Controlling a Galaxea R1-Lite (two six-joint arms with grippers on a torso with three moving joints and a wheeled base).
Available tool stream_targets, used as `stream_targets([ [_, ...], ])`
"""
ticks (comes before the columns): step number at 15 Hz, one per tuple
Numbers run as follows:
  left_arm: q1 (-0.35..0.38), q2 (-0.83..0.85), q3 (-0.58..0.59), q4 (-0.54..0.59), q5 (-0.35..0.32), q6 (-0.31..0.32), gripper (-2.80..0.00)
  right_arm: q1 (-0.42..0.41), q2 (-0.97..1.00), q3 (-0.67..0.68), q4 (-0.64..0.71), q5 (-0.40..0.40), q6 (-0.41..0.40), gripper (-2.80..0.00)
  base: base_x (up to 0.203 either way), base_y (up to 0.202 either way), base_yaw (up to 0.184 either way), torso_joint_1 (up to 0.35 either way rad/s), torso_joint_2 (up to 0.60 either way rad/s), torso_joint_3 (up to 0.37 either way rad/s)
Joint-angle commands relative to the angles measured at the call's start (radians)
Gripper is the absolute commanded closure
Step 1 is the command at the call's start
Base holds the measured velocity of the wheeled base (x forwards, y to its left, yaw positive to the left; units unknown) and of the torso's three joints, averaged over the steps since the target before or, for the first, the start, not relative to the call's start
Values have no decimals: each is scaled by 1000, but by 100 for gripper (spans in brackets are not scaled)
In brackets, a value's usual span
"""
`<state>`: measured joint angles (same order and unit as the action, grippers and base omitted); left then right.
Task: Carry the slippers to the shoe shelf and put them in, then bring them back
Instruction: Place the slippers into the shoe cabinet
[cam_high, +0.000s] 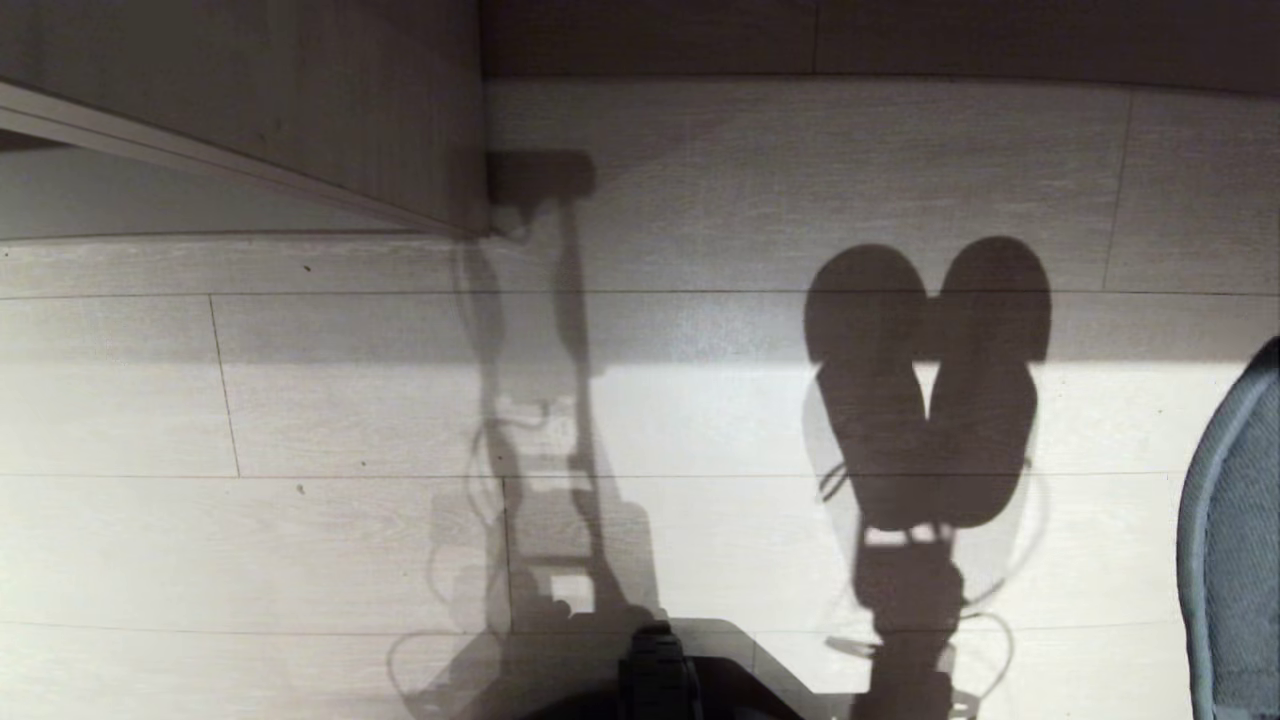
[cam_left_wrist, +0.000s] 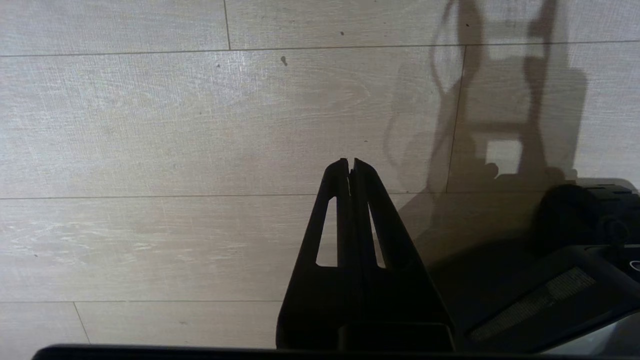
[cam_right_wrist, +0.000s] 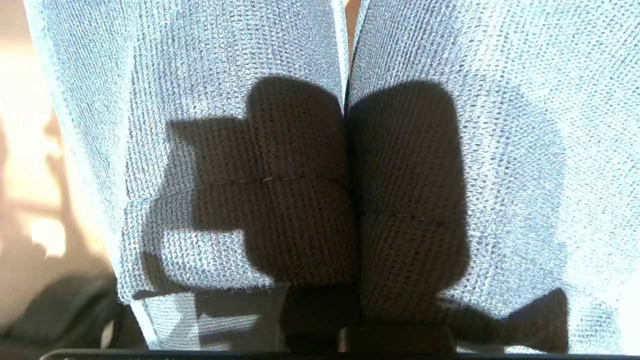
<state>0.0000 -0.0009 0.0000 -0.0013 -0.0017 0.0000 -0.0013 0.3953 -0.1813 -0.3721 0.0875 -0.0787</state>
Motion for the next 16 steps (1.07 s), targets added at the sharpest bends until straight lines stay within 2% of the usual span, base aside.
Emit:
stream_targets([
  [1, 0, -1, 0, 0, 2, 0, 0, 1, -218, 16, 129, 9, -3, 0, 0, 0, 0, 0, 0, 0],
  [4, 0, -1, 0, 0, 2, -3, 0, 3, -383, 102, 265, 16, -2, 0, 0, 0, 0, 0, 0, 0],
  [7, 0, -1, 0, 0, 2, -2, 0, 3, -397, 180, 255, 4, 8, 0, 0, 0, 0, 0, 0, 0],
  [9, 0, 1, 0, 0, 1, -2, 0, 3, -397, 181, 280, -50, 3, 0, 0, 0, 0, 0, 0, 0],
  [11, 0, 1, 0, 0, 1, -2, 0, 2, -397, 176, 408, -76, -13, 0, 0, 0, 0, 0, 0, 0],
  [16, 0, -1, 0, 0, 1, 0, 0, 3, -397, 181, 371, -80, -27, 0, 0, 0, 0, 0, 0, 0],
])
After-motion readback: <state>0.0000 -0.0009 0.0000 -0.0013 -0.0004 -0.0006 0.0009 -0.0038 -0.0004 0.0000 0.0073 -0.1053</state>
